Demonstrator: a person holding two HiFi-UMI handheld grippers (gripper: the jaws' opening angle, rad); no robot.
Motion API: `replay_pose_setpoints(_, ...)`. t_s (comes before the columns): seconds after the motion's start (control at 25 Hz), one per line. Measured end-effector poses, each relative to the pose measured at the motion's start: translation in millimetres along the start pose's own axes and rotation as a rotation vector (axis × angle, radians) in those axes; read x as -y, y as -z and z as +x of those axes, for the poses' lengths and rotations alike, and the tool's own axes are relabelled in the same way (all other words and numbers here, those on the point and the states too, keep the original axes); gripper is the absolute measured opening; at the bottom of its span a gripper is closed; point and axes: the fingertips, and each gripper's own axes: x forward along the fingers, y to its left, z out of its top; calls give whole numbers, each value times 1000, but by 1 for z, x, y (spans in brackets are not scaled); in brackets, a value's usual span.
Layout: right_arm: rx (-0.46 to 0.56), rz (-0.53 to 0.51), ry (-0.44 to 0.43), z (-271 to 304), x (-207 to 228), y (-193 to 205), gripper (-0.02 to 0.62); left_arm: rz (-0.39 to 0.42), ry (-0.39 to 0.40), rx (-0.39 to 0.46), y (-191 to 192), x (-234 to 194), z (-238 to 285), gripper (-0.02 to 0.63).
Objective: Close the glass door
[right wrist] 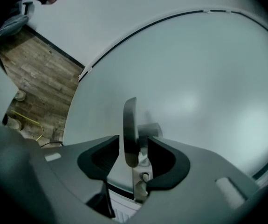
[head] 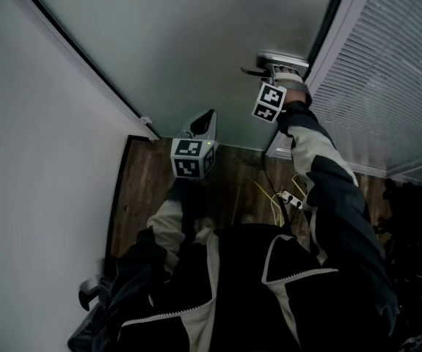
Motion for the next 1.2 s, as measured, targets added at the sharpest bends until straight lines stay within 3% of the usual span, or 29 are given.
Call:
replay_pose_setpoints(0.08, 33, 67, 16, -15, 2, -1, 195, -8, 9, 6, -3, 1, 3, 0)
replay_pose_setpoints(0.16, 93, 237, 36, -43, 7, 0, 170, -22, 21, 20, -9, 3, 7, 0)
replay_pose_setpoints(0.28, 244, 700, 19, -101, 5, 3, 5, -36, 43, 44, -20, 8, 16, 0)
replay_pose_setpoints(0.4, 401, 1169, -48, -147, -13, 10, 5, -47, 65, 62, -25, 13, 27, 0)
replay_pose_setpoints(0.48, 452, 1313, -55, -164, -24, 14, 3, -47, 79, 69, -28, 17, 33, 0)
replay_pose_setpoints(0.8, 380, 1348, -31, -181, -33, 36, 2, -37, 151, 48, -20, 51, 52, 0)
replay_pose_setpoints(1.2, 335, 1358, 28, -184, -31, 44, 2, -17, 178, 25, -15, 54, 57, 0)
